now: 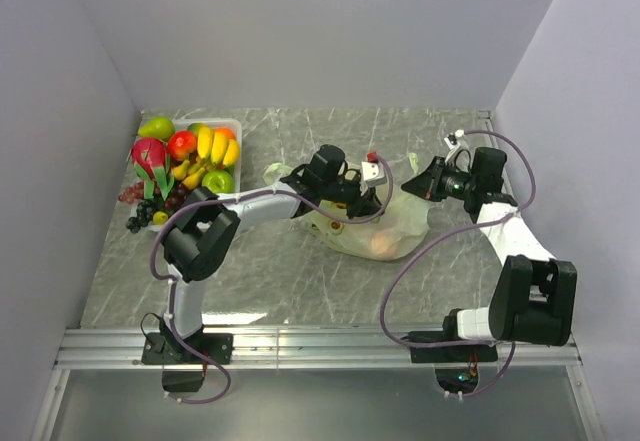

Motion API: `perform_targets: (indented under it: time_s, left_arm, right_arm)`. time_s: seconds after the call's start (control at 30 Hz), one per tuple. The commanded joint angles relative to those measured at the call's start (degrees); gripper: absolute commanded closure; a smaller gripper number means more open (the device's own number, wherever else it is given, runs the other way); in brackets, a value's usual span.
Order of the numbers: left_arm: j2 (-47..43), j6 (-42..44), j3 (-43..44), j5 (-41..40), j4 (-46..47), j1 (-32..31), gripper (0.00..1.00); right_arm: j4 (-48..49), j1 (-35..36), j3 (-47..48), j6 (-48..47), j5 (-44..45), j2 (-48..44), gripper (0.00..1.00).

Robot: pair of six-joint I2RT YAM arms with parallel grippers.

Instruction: Place the fake fruits into the plastic bag and tie a complex knot

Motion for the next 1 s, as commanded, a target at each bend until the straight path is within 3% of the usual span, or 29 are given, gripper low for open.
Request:
perform_targets:
  time_s: [0.0, 0.2, 0.27, 0.33, 0.37, 0.4, 0.43, 0.57, 0.7, 0.8, 0.83, 0.93, 0.97]
  left_arm:
    - [0.2, 0.9, -1.2, -0.9, 1.8, 0.1, 0.91]
    - [3.0, -1.5, 0.3, -4.5, -0.5, 0.6, 0.99]
    - [3.0, -3.4, 0.7, -4.0, 0.2, 1.0, 0.99]
    - [3.1, -5.1, 1.4, -3.6, 0.5, 1.1, 0.99]
    - [3.1, -5.5, 2.3, -3.3, 0.4, 1.2, 1.0]
    - [3.0, -5.9, 2.6, -3.0, 0.5, 1.1, 1.0]
    - [2.9, -6.6, 2.8, -3.0, 1.0, 1.3, 0.99]
    - [2.6, -7.1, 3.0, -2.3, 1.0, 1.4, 0.99]
    - [2.0, -7.8, 2.6, -2.1, 1.7, 1.4, 0.99]
    - [1.6, -8.9, 1.8, -2.1, 2.8, 1.4, 1.0]
    - [1.6, -8.8, 1.7, -1.8, 2.7, 1.3, 1.0]
    - [1.9, -7.8, 1.6, -0.4, 1.8, 0.9, 0.99]
    - [2.0, -7.1, 1.6, -0.4, 0.4, 0.7, 0.99]
  right_arm:
    - [6.6, 0.3, 3.1, 3.8, 1.9, 1.7, 1.0]
    - [12.2, 0.8, 4.6, 11.7, -1.0, 6.1, 0.97]
    - [12.7, 0.8, 4.2, 13.9, -4.5, 5.6, 0.74]
    - [9.1, 0.4, 3.4, 10.6, -5.5, 4.0, 0.62]
    - [7.7, 0.3, 2.0, 9.0, -5.8, 1.5, 0.5]
    - [5.4, -0.2, 1.1, 7.6, -5.9, 0.1, 0.43]
    - [4.5, -1.1, 0.0, 4.9, -6.3, -2.6, 0.38]
    - [-3.0, -1.4, -3.4, -5.2, -6.3, -6.8, 0.34]
    - [-5.6, -1.4, -5.8, -8.6, -1.4, -7.8, 0.34]
    - [-1.2, -1.3, -7.5, -6.5, 2.4, -7.3, 0.45]
    - [0.5, -1.1, -7.9, -5.6, 4.0, -6.7, 0.63]
    - [5.0, 1.8, -6.0, -3.0, 5.6, -3.6, 0.87]
    - [6.2, 2.6, -4.0, -2.0, 5.9, -2.7, 0.9]
